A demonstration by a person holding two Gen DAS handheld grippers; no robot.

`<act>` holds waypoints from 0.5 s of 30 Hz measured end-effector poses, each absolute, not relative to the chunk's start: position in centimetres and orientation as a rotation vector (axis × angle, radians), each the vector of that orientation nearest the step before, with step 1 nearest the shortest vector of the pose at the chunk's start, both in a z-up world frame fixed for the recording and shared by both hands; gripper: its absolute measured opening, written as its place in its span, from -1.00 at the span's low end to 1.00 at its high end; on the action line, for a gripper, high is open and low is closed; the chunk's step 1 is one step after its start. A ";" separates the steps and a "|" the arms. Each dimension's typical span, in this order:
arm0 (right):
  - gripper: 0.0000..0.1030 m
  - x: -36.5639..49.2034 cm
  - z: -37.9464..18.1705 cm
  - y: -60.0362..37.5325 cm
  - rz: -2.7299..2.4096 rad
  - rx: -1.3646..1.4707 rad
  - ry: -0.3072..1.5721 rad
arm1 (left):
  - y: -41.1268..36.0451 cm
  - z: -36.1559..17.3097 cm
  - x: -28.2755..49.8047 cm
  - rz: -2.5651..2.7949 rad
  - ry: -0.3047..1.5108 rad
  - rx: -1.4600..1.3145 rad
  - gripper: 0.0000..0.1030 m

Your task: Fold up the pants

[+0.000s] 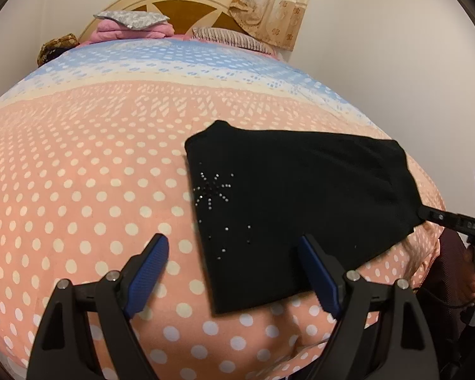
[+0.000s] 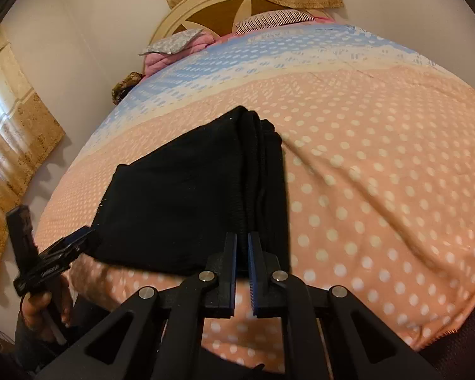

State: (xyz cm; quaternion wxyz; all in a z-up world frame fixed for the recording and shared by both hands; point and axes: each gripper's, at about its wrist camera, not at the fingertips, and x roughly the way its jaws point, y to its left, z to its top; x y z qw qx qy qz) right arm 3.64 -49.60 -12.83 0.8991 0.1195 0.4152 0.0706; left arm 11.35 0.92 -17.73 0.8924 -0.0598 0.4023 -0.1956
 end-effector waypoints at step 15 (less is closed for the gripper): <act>-0.34 4.3 -10.7 -48.2 0.033 0.020 0.784 | 0.1 -18.5 11.5 -0.408 0.851 -0.101 0.68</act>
